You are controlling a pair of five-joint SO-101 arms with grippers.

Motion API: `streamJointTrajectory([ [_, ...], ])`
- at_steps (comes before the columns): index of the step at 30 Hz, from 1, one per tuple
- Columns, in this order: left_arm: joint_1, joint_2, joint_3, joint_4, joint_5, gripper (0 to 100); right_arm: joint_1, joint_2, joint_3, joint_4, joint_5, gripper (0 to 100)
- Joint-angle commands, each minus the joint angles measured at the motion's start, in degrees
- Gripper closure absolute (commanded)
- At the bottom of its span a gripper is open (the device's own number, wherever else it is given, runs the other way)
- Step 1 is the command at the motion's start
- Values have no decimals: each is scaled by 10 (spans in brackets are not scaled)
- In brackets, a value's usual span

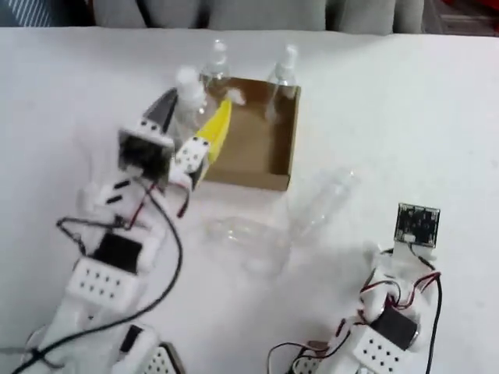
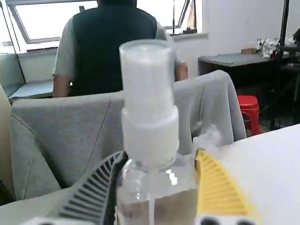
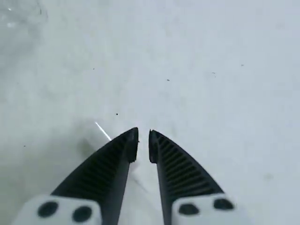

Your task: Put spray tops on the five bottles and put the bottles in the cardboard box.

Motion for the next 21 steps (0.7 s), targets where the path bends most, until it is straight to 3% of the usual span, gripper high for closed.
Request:
streamJointTrajectory([
  [1, -6, 95, -55, -81, -2, 980, 7, -9, 7, 4, 6, 984],
  [10, -58, 309, -76, -273, -1, 980, 5, -9, 7, 4, 6, 984],
  [21, -73, 535, -194, -298, 16, 980, 3, -9, 7, 4, 6, 984],
])
